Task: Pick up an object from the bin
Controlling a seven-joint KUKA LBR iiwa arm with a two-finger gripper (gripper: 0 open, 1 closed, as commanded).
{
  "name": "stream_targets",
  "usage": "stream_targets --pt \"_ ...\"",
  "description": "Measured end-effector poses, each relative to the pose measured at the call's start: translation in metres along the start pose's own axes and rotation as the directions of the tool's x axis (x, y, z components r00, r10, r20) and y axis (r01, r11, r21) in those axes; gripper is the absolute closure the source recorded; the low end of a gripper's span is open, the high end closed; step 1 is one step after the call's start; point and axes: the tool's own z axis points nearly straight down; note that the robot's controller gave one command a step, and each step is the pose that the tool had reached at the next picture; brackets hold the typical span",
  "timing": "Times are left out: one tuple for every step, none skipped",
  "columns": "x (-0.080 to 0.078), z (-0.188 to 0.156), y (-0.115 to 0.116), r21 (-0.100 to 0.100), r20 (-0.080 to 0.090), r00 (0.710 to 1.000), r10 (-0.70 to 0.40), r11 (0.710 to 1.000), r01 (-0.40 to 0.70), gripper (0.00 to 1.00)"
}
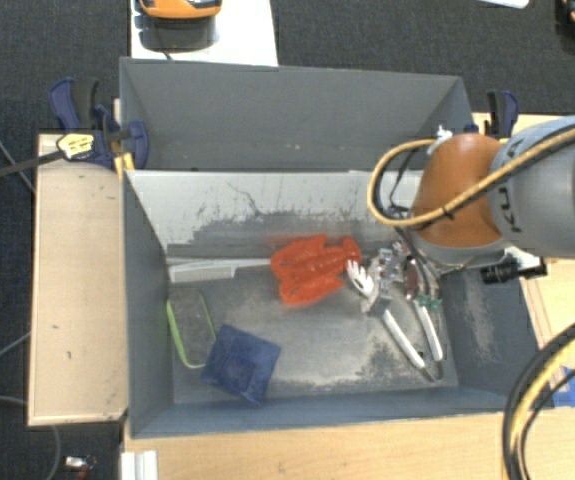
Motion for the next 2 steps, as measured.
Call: stream_targets --pt "-0.007 -0.038 0.036 0.001 -0.009 1.0 -0.006 1.0 0.006 1.0" --pt "-0.006 -0.232 0.032 0.002 -0.001 0.997 -0.08 0.997 0.08 1.0"
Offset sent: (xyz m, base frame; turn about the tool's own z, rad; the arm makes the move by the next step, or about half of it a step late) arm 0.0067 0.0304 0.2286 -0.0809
